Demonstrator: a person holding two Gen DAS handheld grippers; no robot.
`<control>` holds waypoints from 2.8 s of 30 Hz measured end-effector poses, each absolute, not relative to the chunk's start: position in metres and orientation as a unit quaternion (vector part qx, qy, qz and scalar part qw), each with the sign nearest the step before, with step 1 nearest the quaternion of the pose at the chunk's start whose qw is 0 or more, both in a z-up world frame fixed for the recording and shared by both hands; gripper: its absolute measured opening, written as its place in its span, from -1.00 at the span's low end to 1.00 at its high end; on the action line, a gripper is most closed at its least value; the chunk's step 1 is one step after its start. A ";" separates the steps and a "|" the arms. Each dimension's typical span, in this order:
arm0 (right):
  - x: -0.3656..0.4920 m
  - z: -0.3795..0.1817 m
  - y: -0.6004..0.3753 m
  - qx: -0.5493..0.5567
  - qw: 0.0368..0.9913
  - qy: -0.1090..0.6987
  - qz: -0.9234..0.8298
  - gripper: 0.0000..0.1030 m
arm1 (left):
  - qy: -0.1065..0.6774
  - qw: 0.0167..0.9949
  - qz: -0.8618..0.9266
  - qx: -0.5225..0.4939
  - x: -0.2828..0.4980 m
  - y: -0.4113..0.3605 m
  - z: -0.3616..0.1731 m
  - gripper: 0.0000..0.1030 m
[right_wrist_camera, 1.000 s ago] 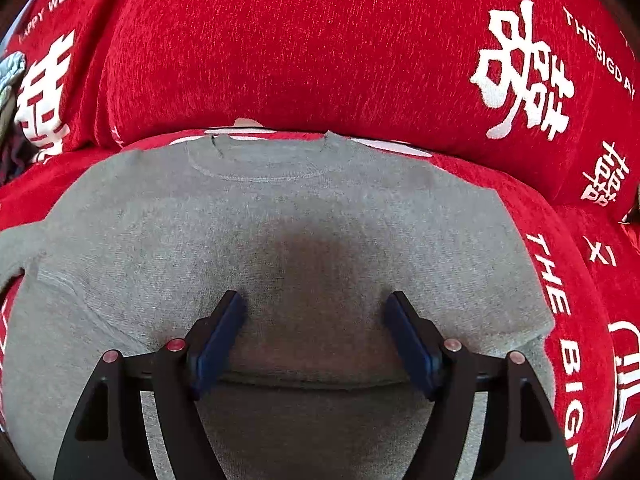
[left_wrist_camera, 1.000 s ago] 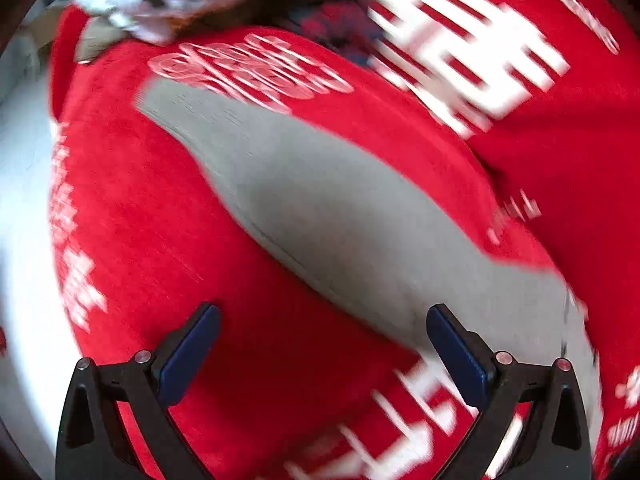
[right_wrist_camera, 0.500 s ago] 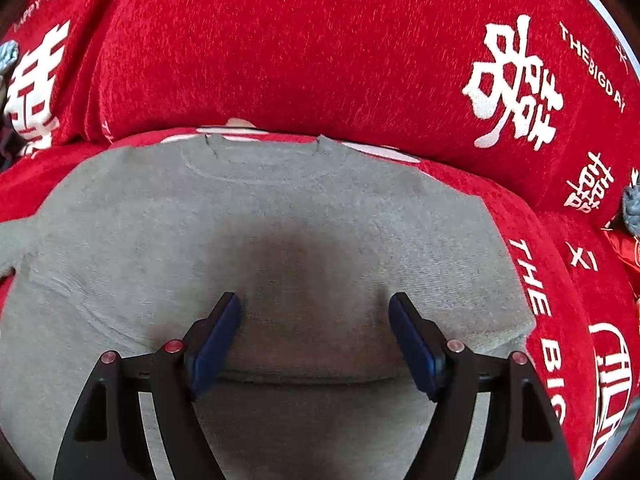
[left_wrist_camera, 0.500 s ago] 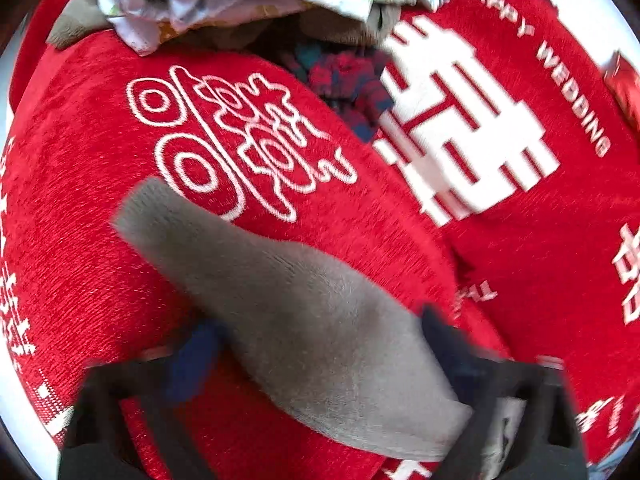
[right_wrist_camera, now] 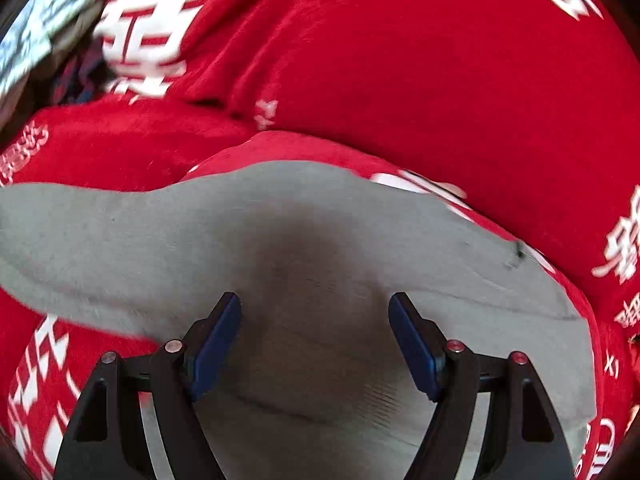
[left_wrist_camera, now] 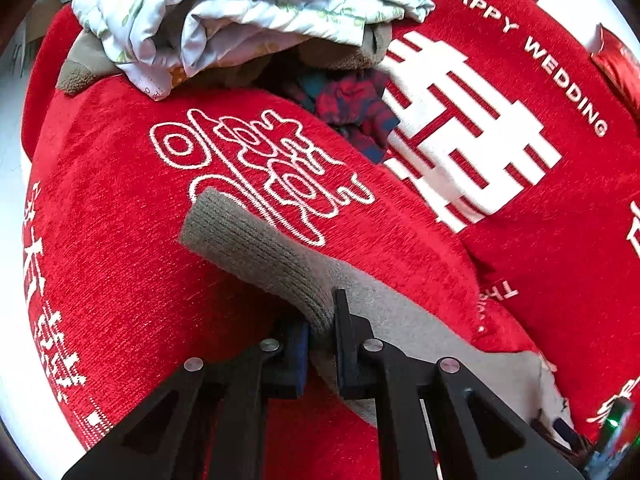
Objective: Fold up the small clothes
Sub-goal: 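Close the left gripper on the sleeve cuff, then carry the held sleeve across the chest toward the right gripper and release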
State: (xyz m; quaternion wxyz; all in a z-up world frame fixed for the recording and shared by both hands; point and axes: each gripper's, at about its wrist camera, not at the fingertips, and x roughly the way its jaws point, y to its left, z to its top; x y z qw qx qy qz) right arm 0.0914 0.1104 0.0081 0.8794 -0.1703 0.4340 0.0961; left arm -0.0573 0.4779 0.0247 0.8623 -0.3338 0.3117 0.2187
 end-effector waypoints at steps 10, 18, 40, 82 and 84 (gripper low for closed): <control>0.077 0.005 0.179 -0.225 0.859 0.426 0.174 0.54 | 0.289 0.817 0.158 -0.474 -0.068 0.519 -0.015 -0.76; 0.055 0.033 0.112 -0.170 0.886 0.399 0.164 0.54 | 0.260 0.779 0.104 -0.562 -0.061 0.537 -0.031 -0.76; 0.074 0.027 -0.110 -0.035 0.903 0.429 -0.005 0.54 | 0.406 0.871 0.113 -0.253 0.069 0.307 0.046 -0.78; 0.034 0.019 -0.199 0.027 0.906 0.420 0.056 0.57 | 0.479 0.877 -0.038 -0.013 0.133 -0.070 0.039 -0.78; 0.034 0.020 -0.201 0.034 0.905 0.420 0.059 0.57 | 0.478 0.877 -0.052 -0.008 0.131 -0.080 0.043 -0.78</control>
